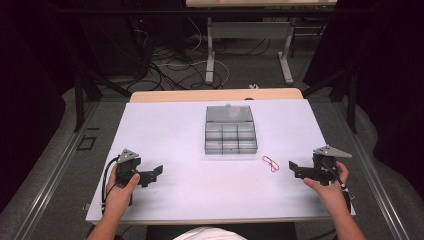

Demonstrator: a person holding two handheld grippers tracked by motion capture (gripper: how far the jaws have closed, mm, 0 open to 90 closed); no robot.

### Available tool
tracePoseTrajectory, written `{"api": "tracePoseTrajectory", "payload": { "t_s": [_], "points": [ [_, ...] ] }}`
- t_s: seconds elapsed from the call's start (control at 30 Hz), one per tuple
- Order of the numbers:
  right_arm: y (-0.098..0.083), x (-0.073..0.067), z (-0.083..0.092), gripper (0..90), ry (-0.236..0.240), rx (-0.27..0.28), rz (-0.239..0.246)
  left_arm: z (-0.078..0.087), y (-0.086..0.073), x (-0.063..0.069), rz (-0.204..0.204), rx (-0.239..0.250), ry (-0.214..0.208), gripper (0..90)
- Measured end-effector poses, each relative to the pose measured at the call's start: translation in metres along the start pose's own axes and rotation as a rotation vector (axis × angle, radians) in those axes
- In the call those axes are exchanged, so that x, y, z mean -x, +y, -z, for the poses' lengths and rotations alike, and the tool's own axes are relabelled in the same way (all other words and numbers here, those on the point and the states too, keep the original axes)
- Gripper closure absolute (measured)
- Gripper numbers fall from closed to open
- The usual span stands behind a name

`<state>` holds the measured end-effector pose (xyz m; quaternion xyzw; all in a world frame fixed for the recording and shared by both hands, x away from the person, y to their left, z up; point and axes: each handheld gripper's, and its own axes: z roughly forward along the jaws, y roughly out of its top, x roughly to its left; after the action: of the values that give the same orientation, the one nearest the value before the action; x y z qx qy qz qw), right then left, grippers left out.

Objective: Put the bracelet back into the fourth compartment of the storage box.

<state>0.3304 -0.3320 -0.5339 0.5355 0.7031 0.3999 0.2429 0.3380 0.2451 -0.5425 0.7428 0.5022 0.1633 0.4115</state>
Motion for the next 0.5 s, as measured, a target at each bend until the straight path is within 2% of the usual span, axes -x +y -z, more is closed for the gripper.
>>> {"api": "tracePoseTrajectory", "payload": {
  "t_s": [0.07,0.27,0.33,0.4,0.5],
  "points": [
    [0.001,-0.001,0.000,0.0,0.004,-0.003,0.004,0.002,0.000,0.000,-0.001,-0.016,-0.010,3.7],
    [0.007,-0.004,0.001,0.0,0.015,-0.019,0.020,0.002,0.000,0.000,0.000,-0.014,-0.008,3.8],
    [0.011,-0.006,0.003,0.0,0.020,-0.026,0.040,0.001,0.000,0.001,0.002,0.003,0.004,3.9],
    [0.013,-0.008,0.003,0.0,0.021,-0.029,0.041,0.001,0.000,0.000,-0.001,-0.014,-0.006,3.9],
    [0.018,-0.011,0.005,0.0,0.025,-0.031,0.067,0.001,0.001,0.000,-0.005,-0.012,-0.006,4.1]
  ]
}}
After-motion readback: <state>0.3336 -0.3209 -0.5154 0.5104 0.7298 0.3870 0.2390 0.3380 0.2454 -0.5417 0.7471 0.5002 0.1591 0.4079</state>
